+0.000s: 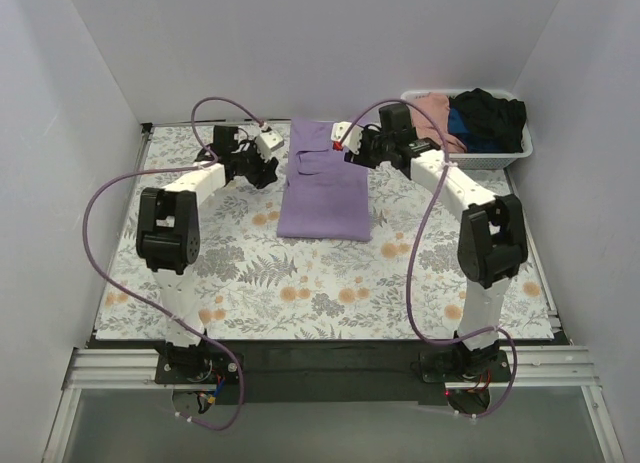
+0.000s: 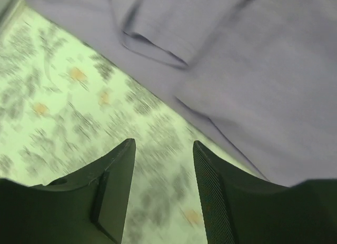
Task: Fold and stack the t-shirts
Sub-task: Fold the tshirt
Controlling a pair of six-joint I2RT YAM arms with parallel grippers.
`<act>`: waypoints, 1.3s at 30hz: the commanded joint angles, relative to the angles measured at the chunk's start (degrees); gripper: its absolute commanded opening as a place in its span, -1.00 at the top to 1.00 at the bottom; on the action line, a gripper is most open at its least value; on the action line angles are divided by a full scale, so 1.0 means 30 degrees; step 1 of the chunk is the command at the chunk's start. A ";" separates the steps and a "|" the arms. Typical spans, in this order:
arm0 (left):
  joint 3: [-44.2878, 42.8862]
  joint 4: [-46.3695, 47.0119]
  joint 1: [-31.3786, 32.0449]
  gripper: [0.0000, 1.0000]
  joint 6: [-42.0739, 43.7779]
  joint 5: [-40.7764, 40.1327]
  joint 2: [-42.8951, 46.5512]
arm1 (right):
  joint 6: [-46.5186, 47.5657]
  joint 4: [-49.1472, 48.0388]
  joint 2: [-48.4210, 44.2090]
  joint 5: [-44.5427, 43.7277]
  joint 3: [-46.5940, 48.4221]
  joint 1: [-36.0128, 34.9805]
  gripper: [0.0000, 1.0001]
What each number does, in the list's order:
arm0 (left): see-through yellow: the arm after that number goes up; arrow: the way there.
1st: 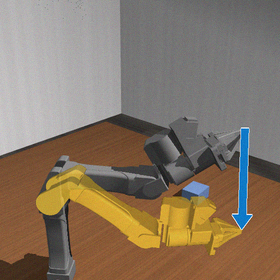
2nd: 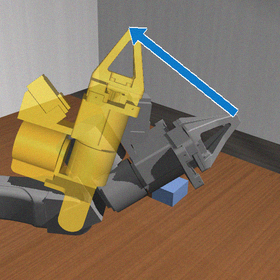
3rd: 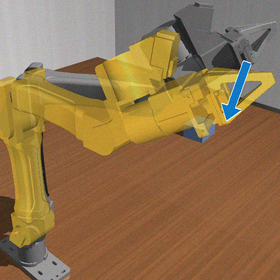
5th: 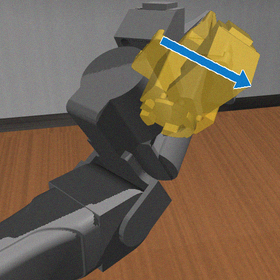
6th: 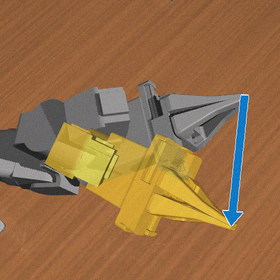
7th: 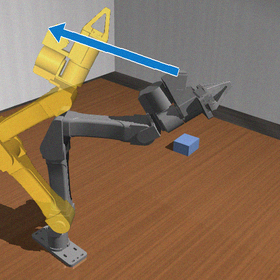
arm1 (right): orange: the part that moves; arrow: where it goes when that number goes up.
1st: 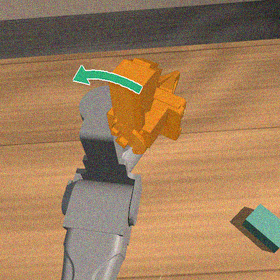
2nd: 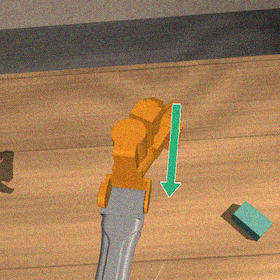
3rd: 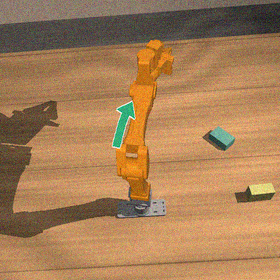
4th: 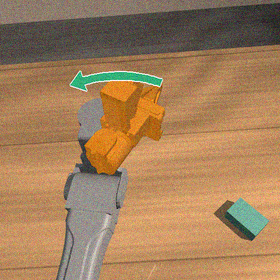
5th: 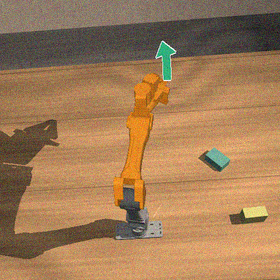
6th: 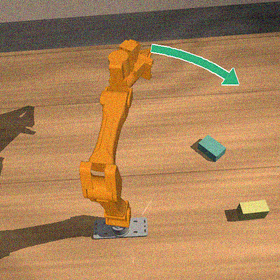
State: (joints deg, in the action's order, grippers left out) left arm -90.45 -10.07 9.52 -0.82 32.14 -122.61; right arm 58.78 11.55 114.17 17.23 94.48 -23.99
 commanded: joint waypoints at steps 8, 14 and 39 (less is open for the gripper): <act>0.8614 -0.2709 0.1660 0.05 0.4489 0.4991 0.8173 | -0.0376 0.6081 -0.5712 0.3220 -0.6374 -0.1260 -0.03; 0.9877 -0.2096 0.1925 0.03 0.4403 0.4199 0.7325 | -0.1661 0.4093 -0.5421 0.1758 -0.8988 -0.2169 -0.14; 0.8535 -0.3908 0.2160 1.00 0.3675 0.2321 0.6940 | -0.1812 0.2855 -0.4829 -0.1233 -0.8236 -0.1938 0.97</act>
State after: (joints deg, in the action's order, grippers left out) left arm -59.81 -16.14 16.67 12.99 37.50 -103.90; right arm 53.93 16.67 104.16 15.11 64.18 -31.11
